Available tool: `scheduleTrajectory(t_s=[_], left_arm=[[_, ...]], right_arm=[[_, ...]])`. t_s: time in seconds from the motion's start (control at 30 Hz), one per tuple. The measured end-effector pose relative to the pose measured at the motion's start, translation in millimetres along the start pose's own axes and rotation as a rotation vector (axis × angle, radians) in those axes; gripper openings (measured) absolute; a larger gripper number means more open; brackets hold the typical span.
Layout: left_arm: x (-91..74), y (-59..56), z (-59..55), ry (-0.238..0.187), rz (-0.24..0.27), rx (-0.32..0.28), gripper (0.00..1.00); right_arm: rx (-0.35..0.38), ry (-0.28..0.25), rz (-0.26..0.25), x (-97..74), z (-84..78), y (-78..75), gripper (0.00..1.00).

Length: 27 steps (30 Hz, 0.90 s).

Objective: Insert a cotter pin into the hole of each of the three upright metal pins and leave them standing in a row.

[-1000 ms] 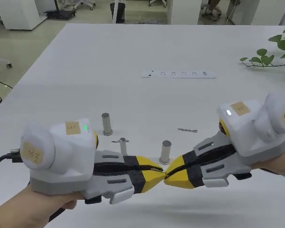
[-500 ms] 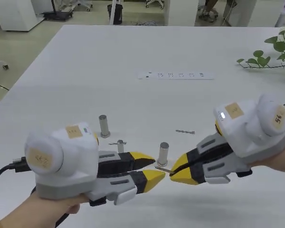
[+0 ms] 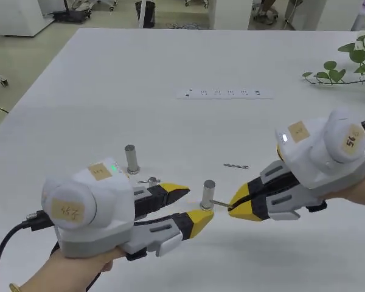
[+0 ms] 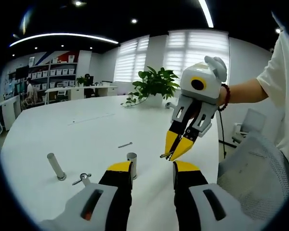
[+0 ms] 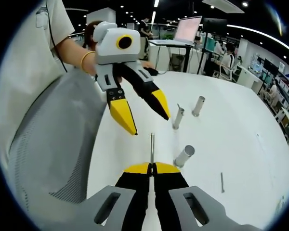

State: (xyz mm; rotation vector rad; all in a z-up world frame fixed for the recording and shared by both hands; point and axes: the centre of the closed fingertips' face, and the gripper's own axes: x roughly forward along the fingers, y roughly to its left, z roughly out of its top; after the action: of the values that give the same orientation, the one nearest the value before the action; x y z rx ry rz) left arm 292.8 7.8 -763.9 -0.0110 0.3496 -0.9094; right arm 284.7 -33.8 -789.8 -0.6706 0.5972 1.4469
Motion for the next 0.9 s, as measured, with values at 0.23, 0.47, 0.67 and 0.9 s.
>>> scheduleTrajectory(t_s=[0.23,0.47,0.67,0.9], left_arm=[[10.3,12.2,-6.7,0.016,0.052,-0.018,0.32],[21.6,22.7,-19.2,0.057,0.091,-0.025,0.31],[30.4,29.7,-24.1,0.073,0.118,-0.038,0.30],[38.5,33.3,-27.4,0.090,0.126,-0.029,0.27]], right_arm=[[-0.027,0.076,-0.010,1.4,-11.9,-12.4,0.03],[-0.044,0.128,-0.013,3.9,-23.3,-24.4,0.03],[-0.055,0.155,-0.015,7.7,-30.4,-34.2,0.03],[-0.068,0.181,-0.015,10.7,-33.7,-42.7,0.03]])
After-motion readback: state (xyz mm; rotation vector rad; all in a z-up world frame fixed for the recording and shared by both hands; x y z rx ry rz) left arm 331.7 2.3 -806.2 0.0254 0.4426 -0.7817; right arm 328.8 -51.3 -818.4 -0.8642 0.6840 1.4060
